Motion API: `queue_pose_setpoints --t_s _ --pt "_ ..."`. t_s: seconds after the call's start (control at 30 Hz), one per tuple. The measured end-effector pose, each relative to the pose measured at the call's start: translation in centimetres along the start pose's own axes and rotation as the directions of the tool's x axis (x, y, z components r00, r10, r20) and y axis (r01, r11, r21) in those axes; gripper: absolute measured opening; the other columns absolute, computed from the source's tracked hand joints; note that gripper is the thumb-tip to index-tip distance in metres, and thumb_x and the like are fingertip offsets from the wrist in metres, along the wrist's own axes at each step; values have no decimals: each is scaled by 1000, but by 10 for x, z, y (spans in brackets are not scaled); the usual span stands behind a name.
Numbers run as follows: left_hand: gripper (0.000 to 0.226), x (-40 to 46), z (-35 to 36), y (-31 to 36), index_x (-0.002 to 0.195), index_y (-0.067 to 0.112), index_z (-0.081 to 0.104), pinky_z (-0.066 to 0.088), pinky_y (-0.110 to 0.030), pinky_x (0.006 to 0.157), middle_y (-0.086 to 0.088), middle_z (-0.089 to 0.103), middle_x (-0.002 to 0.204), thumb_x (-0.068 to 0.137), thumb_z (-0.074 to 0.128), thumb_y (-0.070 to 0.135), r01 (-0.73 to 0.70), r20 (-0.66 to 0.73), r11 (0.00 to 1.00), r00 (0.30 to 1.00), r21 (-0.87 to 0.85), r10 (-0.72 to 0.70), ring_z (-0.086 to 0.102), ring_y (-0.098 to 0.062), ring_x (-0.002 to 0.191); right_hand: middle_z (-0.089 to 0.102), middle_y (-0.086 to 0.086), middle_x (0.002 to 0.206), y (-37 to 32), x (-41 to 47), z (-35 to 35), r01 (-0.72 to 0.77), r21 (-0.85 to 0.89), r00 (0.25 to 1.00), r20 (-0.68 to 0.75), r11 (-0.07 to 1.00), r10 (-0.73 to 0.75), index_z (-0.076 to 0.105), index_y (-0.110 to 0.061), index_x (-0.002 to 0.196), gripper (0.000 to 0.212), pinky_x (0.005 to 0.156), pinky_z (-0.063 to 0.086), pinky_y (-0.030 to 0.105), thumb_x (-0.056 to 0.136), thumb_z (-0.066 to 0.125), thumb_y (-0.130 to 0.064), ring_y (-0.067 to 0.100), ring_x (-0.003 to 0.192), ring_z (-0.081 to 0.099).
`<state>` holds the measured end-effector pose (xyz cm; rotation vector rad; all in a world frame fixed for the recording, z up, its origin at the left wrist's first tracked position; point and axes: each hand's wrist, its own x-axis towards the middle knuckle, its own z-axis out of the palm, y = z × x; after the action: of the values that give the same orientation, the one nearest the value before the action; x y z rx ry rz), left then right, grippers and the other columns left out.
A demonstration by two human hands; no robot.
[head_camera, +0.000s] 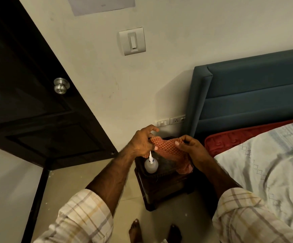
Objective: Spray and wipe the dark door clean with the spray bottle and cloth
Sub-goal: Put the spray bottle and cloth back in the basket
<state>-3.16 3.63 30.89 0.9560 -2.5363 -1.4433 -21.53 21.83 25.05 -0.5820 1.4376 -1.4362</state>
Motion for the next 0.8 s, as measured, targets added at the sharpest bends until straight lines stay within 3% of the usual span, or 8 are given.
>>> queue_pose_setpoints --t_s 0.07,0.17,0.23,0.3,0.37,0.47,0.67,0.8 --pt "82 0 -2 3 144 28 52 65 -32 86 -1 78 114 78 86 -7 -30 3 999 1000 -43 31 76 -18 101 72 9 94 -3 0 -3 87 91 995 -49 992 -83 65 -13 82 18 82 58 42 80 78 -1 27 95 71" --pt "81 1 -6 8 149 30 48 65 -32 86 1 78 113 83 85 -1 -17 -14 992 1000 -126 15 77 -16 99 66 6 84 -11 -4 -10 116 256 992 -72 960 -101 59 -19 68 37 78 55 38 70 66 17 23 90 67" --pt "63 4 -8 10 140 23 59 65 -32 86 -1 79 110 86 85 4 19 -49 995 998 -94 -24 77 -17 102 67 10 92 -17 -7 -14 119 334 993 -44 935 -110 60 -17 74 32 73 56 40 76 68 13 27 93 67" --pt "37 7 -7 13 120 14 72 62 -28 86 -2 79 104 87 85 5 25 -78 999 997 -38 -28 76 -20 103 73 15 106 -22 -10 -14 15 333 1000 16 943 -22 67 -14 91 5 77 57 48 95 70 -15 32 96 70" --pt "23 8 -5 19 107 10 76 62 -28 86 -3 79 99 87 83 1 -11 -68 1000 998 -28 9 77 -21 100 78 13 114 -22 -5 -12 -143 206 988 -29 968 152 73 -12 116 34 84 60 48 106 62 -43 31 101 75" --pt "23 10 -4 28 104 12 77 64 -29 85 -4 80 96 87 81 -3 -91 -35 995 995 -27 90 77 -17 94 79 7 119 -21 -1 -11 -136 -43 989 -61 990 134 68 -14 136 36 98 59 38 102 70 -24 25 113 74" --pt "33 16 -10 28 103 18 76 59 -25 81 1 79 94 80 87 -3 -67 15 993 998 93 66 76 -11 92 79 9 112 -30 -3 -18 -18 -86 994 -106 996 9 78 -12 115 38 85 61 30 85 76 11 29 108 75" --pt "25 21 -9 16 96 19 77 63 -35 89 3 78 99 78 93 15 33 63 975 997 218 -48 74 -15 98 81 5 99 -44 -2 -16 160 -101 970 -170 982 -176 78 -7 96 20 84 63 30 85 77 10 24 100 75"
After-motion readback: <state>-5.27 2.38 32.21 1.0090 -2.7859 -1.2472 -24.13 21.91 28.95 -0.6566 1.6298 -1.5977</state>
